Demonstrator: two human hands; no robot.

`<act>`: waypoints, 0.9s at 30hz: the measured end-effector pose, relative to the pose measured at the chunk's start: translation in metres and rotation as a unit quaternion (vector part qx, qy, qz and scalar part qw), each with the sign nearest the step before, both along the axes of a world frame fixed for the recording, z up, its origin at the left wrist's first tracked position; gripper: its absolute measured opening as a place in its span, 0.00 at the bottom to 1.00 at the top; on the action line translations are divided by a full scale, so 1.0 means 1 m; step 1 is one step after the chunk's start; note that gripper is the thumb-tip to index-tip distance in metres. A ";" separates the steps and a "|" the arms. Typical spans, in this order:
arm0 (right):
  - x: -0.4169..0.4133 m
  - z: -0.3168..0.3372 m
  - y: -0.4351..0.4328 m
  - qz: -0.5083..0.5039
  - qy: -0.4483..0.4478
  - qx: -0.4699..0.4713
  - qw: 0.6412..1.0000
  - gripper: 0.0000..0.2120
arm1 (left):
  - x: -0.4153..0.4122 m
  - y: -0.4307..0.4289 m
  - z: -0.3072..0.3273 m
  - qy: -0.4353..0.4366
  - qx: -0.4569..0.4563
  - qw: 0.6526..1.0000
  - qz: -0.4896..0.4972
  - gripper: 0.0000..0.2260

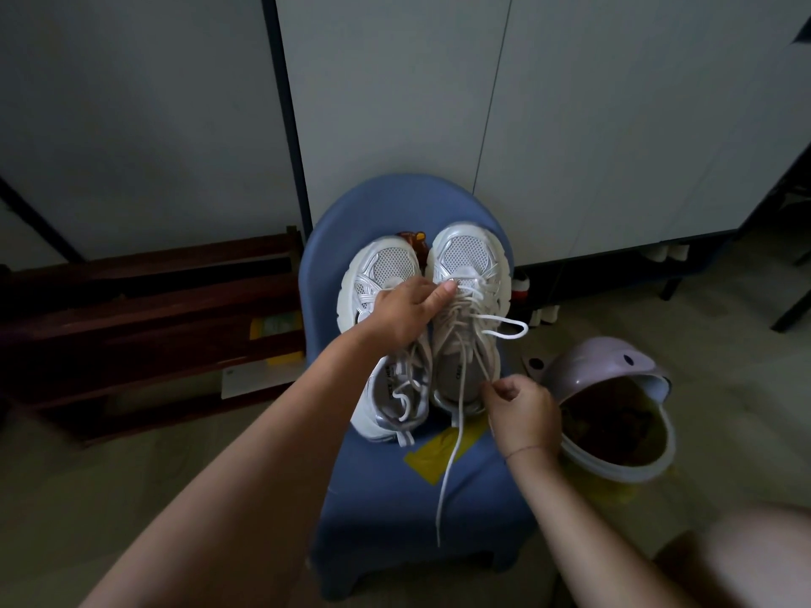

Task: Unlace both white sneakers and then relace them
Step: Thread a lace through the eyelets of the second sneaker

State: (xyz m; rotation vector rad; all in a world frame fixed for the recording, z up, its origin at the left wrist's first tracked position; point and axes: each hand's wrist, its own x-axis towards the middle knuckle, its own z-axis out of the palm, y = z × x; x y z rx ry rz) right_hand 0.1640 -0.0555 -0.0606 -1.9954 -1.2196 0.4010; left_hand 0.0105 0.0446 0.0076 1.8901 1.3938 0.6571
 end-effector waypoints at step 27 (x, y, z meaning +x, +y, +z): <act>-0.023 -0.020 -0.022 0.129 0.305 -0.158 0.930 0.11 | 0.001 -0.016 0.016 0.012 -0.004 1.000 0.011 0.21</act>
